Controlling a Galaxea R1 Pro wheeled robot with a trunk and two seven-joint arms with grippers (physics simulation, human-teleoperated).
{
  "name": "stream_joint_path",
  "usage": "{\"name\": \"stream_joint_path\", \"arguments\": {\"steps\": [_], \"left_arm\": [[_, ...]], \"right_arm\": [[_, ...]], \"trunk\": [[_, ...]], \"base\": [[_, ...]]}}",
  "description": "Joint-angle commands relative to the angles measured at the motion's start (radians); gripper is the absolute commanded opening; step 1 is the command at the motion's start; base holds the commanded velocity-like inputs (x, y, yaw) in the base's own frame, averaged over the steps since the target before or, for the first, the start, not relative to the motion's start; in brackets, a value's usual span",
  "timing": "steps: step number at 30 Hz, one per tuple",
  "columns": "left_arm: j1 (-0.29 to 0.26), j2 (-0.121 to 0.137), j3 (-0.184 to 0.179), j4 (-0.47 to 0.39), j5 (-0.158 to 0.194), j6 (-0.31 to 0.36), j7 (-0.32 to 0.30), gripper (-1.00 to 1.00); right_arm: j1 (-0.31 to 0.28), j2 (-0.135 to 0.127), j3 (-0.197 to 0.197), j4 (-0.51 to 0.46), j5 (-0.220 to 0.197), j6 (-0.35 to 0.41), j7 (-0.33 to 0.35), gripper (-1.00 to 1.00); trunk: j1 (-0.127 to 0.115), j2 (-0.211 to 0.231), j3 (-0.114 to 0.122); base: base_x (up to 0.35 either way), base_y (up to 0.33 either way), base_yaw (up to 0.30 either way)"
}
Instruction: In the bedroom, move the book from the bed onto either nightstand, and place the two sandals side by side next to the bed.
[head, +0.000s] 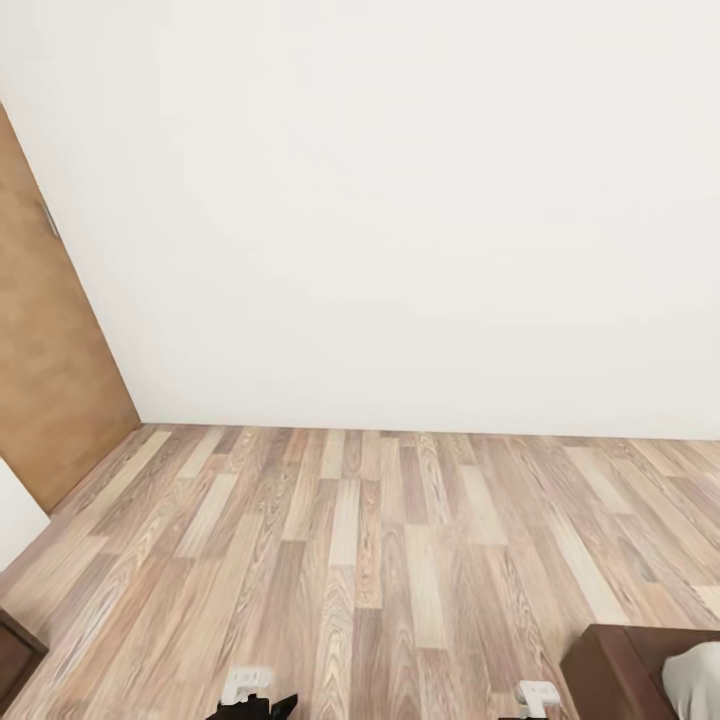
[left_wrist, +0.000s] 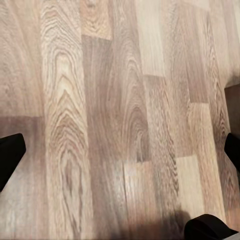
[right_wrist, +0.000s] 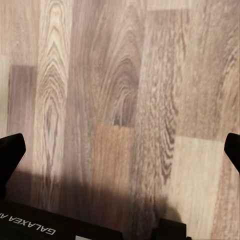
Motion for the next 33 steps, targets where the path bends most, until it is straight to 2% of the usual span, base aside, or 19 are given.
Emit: {"name": "stream_joint_path", "arguments": {"steps": [1, 33], "left_arm": [[-0.001, 0.0, 0.005, 0.001, 0.002, 0.0, -0.006, 1.0], [-0.001, 0.0, 0.005, 0.002, 0.002, 0.0, -0.006, 1.0]], "right_arm": [[0.0, 0.0, -0.008, -0.001, 0.002, 0.004, 0.004, 1.0], [0.0, 0.0, -0.008, -0.001, -0.003, 0.004, 0.006, 1.0]], "trunk": [[0.0, 0.0, -0.001], [0.0, 0.0, -0.001]], "base": [[0.332, 0.0, 0.0], [0.332, 0.0, 0.0]]}}
